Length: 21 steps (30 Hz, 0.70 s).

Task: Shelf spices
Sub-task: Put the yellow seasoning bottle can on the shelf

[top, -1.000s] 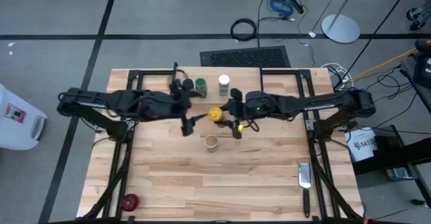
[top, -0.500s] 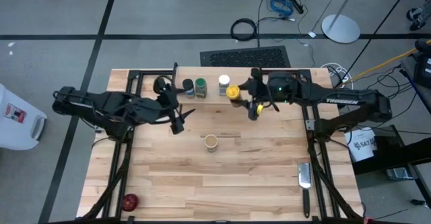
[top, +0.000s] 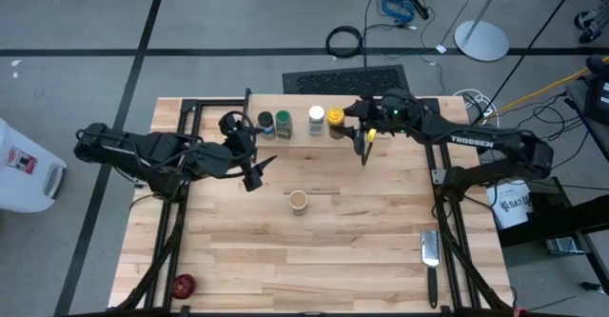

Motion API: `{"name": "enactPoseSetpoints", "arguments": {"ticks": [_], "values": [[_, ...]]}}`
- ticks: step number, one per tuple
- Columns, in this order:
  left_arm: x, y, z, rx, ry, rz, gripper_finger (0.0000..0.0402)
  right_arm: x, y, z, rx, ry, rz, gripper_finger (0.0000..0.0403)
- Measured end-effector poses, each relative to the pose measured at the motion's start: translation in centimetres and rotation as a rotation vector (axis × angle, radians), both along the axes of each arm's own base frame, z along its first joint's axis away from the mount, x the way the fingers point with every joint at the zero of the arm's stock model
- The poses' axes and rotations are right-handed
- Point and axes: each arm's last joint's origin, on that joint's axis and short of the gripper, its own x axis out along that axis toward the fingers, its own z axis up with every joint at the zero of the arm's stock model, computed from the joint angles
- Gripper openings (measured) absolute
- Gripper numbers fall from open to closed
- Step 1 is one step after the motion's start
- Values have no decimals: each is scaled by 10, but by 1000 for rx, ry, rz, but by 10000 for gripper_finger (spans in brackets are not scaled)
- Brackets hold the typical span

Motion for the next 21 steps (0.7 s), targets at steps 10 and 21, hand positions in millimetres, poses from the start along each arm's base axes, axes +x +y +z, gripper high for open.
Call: {"name": "enactPoseSetpoints", "arguments": {"ticks": [10,21], "values": [[0,0,0,1,1,0,352,-10,-11,-18,-16,-65,0,206],[0,0,0,5,-1,-3,352,6,-21,-38,-29,-44,4,206]]}}
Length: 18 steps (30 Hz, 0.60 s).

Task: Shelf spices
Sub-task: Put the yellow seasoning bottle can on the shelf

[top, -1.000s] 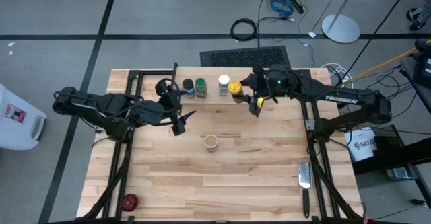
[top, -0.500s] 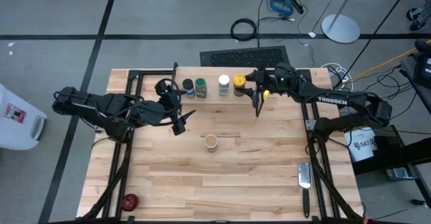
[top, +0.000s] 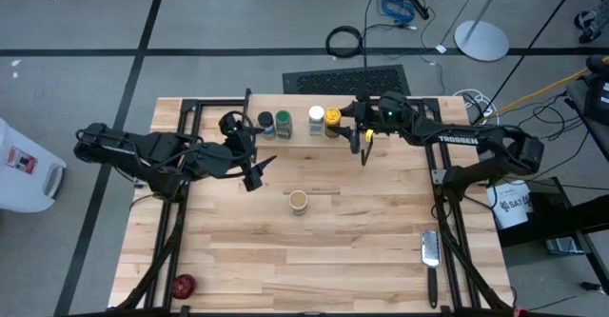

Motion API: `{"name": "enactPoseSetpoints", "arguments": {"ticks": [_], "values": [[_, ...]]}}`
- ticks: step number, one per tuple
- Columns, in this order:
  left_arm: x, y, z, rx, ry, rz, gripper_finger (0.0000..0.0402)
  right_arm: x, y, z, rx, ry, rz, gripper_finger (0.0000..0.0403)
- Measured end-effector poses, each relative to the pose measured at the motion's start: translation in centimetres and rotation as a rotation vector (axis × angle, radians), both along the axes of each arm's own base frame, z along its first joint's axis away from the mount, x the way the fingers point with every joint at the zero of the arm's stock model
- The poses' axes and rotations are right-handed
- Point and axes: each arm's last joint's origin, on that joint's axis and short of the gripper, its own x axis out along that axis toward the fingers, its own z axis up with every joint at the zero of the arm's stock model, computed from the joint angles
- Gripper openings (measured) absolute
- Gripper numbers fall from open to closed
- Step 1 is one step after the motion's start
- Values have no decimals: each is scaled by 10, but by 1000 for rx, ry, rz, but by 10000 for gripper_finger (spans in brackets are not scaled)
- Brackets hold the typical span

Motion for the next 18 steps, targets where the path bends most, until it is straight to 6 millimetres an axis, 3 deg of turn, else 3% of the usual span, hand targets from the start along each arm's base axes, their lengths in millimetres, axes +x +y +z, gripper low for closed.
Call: {"name": "enactPoseSetpoints", "arguments": {"ticks": [18], "values": [[0,0,0,14,10,-8,352,1,-11,-11,27,20,12,206]]}}
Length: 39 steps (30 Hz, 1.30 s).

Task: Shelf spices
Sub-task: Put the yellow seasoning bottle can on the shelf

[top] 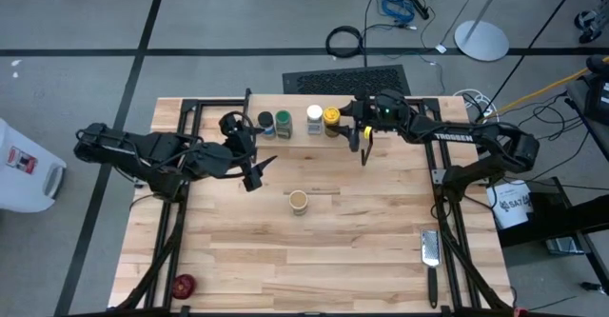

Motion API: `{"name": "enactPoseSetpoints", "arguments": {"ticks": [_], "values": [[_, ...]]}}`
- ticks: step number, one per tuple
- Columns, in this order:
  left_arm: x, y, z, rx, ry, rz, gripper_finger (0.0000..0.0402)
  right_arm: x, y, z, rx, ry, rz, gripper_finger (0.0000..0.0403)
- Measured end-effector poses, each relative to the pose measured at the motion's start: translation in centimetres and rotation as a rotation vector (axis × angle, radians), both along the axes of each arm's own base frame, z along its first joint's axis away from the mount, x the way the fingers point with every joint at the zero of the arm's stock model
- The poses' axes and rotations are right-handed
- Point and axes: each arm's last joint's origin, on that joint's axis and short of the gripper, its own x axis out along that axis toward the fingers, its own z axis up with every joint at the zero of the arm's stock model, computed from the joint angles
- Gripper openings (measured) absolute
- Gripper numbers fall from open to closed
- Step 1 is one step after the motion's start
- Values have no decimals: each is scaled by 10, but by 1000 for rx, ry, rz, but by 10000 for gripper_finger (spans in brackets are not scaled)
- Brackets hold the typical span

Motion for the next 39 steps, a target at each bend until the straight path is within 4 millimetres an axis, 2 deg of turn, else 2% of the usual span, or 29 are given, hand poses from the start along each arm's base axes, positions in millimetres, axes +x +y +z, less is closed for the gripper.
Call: {"name": "enactPoseSetpoints", "arguments": {"ticks": [12,15,21,27,33,39], "values": [[0,0,0,-2,0,-3,352,-1,-3,1,7,-11,-9,257],[0,0,0,-2,0,-3,352,-5,0,8,-5,-30,-9,260],[0,0,0,-2,1,-3,352,-22,9,31,-29,-61,-45,261],[0,-1,-1,-10,7,-18,352,-44,22,41,-29,38,-196,261],[0,-1,-1,-12,7,-21,352,-45,35,32,57,151,-213,252],[0,-1,0,-13,3,-21,352,-35,38,20,74,206,-190,213]]}}
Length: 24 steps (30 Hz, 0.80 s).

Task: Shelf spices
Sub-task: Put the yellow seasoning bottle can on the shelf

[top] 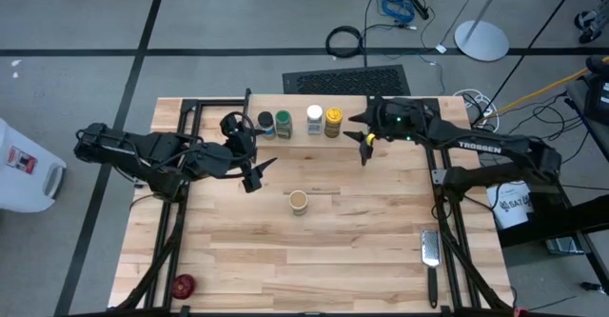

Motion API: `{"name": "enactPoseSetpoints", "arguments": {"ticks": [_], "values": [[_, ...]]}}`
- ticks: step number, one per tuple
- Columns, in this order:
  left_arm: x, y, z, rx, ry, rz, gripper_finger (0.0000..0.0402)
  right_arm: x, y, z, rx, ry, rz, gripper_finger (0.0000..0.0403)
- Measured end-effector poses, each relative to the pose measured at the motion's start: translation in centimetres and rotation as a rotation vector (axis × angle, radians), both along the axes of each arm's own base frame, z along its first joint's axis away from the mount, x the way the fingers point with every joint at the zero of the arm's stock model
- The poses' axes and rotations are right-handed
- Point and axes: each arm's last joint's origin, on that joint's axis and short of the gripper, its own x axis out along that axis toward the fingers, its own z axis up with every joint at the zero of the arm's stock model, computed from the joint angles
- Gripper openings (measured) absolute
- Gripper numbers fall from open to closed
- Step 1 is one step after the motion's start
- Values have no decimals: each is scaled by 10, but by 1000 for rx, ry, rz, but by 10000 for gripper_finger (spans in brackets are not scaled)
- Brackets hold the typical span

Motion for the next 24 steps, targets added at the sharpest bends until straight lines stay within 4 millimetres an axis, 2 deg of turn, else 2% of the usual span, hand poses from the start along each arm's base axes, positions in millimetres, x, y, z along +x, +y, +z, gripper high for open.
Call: {"name": "enactPoseSetpoints", "arguments": {"ticks": [7,14,24], "values": [[0,0,0,0,-1,0,352,9,-6,-13,-1,50,-38,141],[0,0,0,0,0,0,352,15,-9,-15,-14,29,-36,79],[0,0,0,0,0,0,352,18,-11,-19,-22,33,-32,31]]}}
